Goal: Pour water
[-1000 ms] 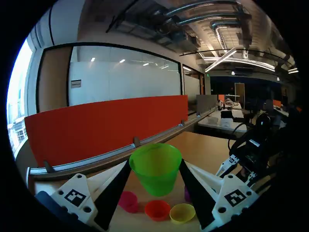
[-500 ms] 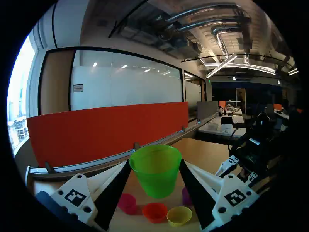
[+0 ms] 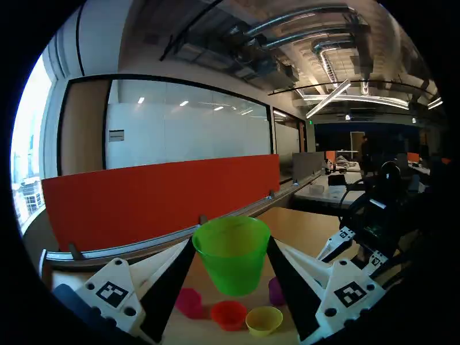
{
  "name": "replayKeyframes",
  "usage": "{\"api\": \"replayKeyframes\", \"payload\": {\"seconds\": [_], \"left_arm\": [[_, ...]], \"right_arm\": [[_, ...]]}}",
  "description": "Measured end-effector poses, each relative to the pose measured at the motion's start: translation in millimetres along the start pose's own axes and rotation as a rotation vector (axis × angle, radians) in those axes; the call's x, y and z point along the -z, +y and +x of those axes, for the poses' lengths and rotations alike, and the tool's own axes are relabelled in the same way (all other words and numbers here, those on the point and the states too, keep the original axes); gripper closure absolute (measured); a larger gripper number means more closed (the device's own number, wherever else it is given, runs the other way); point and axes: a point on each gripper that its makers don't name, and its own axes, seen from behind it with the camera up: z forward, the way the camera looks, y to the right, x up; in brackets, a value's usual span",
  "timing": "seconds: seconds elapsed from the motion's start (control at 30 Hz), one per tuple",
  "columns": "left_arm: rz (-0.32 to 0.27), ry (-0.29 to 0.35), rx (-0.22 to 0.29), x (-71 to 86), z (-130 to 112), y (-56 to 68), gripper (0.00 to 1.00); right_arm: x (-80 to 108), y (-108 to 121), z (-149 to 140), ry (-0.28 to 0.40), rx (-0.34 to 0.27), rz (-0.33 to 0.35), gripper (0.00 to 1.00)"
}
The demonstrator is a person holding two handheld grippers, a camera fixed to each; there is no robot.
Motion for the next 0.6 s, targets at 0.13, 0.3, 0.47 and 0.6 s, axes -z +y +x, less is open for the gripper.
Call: {"api": "replayKeyframes", "payload": {"seconds": [0.13,0.3,0.47,0.6], "left_arm": [[0.003,-0.004,-0.005,3.0,-0.6,-0.4,0.11],[0.006,-0.007,-0.013,6.0,-1.9,-0.7,0.11],[0.005,-0.011,-0.016,7.6,-3.4,0.7,0.11],[0.002,-0.011,-0.014,8.4,-3.4,2.8,0.11]], "right_arm": [[0.2,0.0,7.3,0.019,-0.008,-0.002,0.09],[0.3,-0.1,16.9,0.045,-0.014,-0.002,0.09],[1.6,1.6,25.5,0.079,-0.017,-0.01,0.09],[3.2,4.7,31.2,0.099,-0.02,-0.019,0.09]]}}
